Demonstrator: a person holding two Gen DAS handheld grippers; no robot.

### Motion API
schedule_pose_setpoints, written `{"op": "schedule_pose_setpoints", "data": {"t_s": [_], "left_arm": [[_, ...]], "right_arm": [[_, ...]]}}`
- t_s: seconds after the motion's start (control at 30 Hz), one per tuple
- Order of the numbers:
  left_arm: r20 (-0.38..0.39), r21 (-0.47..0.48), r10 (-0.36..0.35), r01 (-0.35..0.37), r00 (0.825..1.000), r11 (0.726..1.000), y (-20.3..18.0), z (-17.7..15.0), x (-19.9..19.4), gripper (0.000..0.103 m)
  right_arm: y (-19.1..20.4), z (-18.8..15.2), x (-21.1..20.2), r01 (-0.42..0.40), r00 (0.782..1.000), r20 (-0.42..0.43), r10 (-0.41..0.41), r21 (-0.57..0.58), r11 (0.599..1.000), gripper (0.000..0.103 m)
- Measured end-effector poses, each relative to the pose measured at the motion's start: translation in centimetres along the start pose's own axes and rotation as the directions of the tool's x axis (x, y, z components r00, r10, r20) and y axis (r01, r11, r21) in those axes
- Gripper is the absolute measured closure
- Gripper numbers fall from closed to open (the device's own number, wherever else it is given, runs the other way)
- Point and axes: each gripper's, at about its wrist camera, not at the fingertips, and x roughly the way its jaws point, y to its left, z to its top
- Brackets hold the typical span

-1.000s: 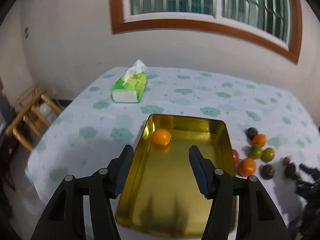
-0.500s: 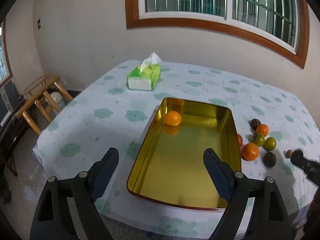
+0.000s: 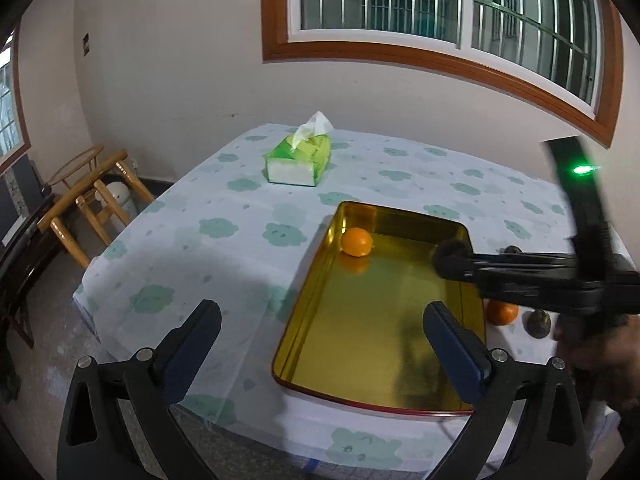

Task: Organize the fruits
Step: 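Carry the dark brown fruit into the tray and open the right gripper, then grasp the second dark brown fruit with the right gripper while the left gripper grasps an orange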

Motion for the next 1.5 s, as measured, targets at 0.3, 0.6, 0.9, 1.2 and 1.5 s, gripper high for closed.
{"op": "schedule_pose_setpoints", "data": {"t_s": [0.3, 0.6, 0.9, 1.2, 1.5], "left_arm": [[-0.022, -0.015, -0.007, 0.007, 1.0, 1.0, 1.1, -0.1, 1.0, 0.002], [-0.022, 0.007, -0.001, 0.001, 1.0, 1.0, 1.1, -0.4, 1.5, 0.002], [-0.026, -0.001, -0.008, 0.008, 1.0, 1.0, 1.4, -0.6, 1.7, 0.002], [0.041, 0.037, -0.056, 0.055, 0.998, 0.998, 1.0, -0.6, 0.3, 0.002], [0.064, 0.136, -0.157, 0.147, 0.986, 0.98, -3.0, -0.8, -0.5, 0.002]], "right_arm": [[0.9, 2.2, 5.4, 0.064, 0.992, -0.104, -0.068, -0.044, 0.997, 0.075], [1.0, 4.0, 7.6, 0.103, 0.987, -0.121, -0.108, -0.048, 0.993, 0.075], [1.6, 4.5, 6.9, 0.084, 0.995, -0.052, -0.087, -0.051, 0.995, 0.074], [-1.0, 0.8, -2.0, 0.074, 0.99, 0.119, -0.072, -0.012, 0.997, 0.074], [-7.9, -11.0, -9.1, 0.177, 0.979, 0.083, -0.184, 0.088, 0.98, 0.073]]}}
